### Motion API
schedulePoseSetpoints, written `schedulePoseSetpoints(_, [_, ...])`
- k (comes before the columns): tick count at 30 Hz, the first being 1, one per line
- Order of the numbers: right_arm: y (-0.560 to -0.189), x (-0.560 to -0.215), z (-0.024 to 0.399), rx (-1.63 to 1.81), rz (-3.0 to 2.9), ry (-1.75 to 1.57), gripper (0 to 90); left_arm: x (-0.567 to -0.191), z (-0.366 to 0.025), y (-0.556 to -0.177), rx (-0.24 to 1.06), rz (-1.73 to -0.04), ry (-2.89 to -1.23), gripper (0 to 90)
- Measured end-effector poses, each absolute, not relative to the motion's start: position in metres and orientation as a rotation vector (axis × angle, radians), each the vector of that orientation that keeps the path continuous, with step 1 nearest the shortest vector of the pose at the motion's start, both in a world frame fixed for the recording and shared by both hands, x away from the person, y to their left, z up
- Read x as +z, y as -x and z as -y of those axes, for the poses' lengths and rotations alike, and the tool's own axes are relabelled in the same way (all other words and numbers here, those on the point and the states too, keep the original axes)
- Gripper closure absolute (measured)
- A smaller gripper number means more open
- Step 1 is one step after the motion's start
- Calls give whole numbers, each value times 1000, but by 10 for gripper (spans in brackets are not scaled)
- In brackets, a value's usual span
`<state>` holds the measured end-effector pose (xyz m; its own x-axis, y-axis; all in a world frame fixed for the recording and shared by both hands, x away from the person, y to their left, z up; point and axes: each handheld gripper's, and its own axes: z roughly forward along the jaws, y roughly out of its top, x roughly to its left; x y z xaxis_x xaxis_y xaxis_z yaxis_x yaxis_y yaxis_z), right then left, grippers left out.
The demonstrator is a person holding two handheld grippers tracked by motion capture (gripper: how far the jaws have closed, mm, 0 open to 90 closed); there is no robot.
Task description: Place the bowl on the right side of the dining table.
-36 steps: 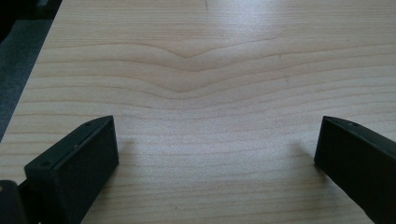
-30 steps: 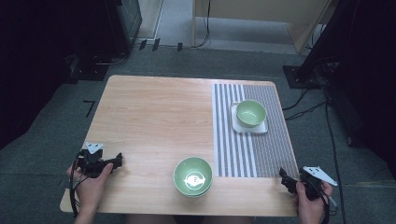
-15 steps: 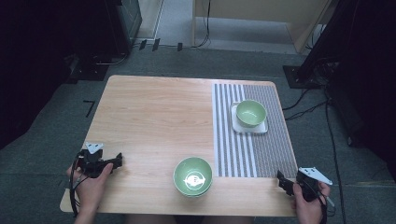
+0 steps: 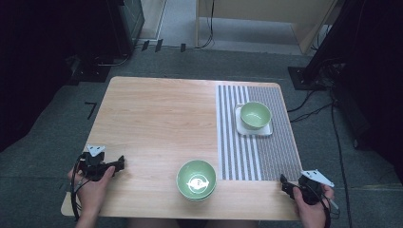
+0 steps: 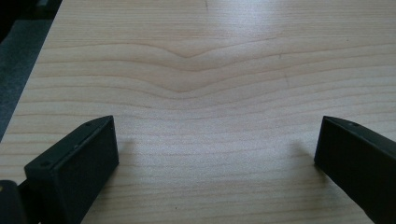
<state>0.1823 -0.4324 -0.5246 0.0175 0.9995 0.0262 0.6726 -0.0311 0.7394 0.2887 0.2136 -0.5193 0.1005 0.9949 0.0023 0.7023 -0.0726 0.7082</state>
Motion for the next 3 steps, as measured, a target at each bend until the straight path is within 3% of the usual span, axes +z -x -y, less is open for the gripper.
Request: schedulePoseSetpoints(3, [-183, -525, 432, 782, -1709, -1759, 165, -519, -214, -289, 690, -1657, -1834, 0])
